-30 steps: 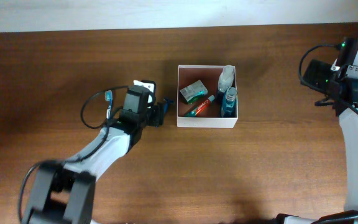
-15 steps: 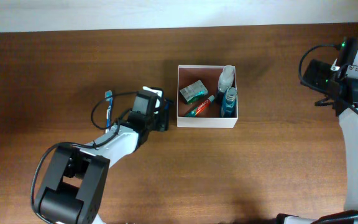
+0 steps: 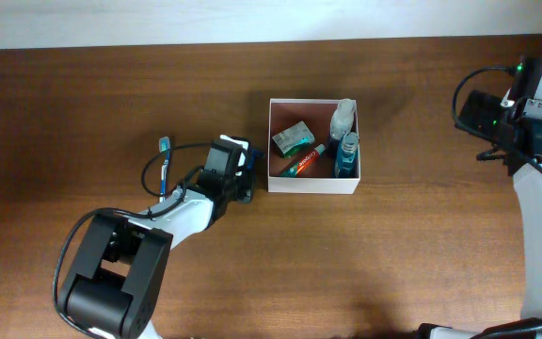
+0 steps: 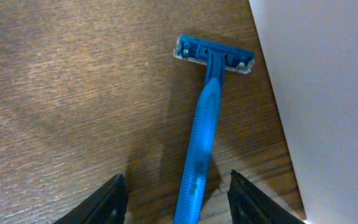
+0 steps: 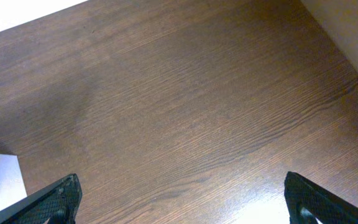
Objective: Pack container
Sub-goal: 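Move the left gripper to the blue razor handle and grasp it, then carry the blue razor into the pink box and release it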
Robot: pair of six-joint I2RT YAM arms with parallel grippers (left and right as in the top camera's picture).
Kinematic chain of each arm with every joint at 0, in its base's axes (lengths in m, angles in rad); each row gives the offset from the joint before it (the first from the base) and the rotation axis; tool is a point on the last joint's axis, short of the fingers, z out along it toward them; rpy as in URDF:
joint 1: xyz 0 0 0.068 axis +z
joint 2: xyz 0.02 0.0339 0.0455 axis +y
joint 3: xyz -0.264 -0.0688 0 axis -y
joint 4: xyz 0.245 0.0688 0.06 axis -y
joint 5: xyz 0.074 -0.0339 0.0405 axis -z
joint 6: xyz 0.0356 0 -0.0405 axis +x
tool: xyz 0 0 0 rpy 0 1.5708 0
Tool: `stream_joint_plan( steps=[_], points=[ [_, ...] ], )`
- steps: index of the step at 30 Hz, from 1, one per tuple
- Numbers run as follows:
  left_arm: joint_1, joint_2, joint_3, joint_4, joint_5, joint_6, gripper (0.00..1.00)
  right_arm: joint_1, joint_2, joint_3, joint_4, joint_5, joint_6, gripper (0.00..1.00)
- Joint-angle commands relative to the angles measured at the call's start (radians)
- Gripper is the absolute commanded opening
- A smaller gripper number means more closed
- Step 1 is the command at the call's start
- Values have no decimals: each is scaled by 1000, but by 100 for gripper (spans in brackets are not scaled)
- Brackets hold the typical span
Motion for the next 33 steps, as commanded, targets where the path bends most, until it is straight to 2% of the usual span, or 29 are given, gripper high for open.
stream_joint_plan(
  steps=[1, 2, 5, 8, 16, 21, 28, 33],
  points=[
    [0, 18, 5, 2, 4, 6, 53, 0, 3, 8, 0, 6, 12, 99],
    [0, 18, 5, 2, 4, 6, 52, 0, 3, 8, 0, 6, 12, 99],
    [0, 18, 5, 2, 4, 6, 23, 0, 3, 8, 0, 5, 12, 99],
    [0, 18, 5, 3, 4, 6, 13, 0, 3, 8, 0, 6, 12, 99],
    [1, 17, 5, 15, -7, 6, 8, 0, 3, 8, 0, 6, 12, 99],
    [1, -99, 9, 41, -152, 6, 7, 0, 3, 8, 0, 6, 12, 99],
    [-26, -359, 9, 23, -134, 5, 5, 0, 3, 8, 0, 6, 12, 99],
    [-108, -403, 9, 83, -26, -26, 4, 0, 3, 8, 0, 6, 12, 99]
  ],
)
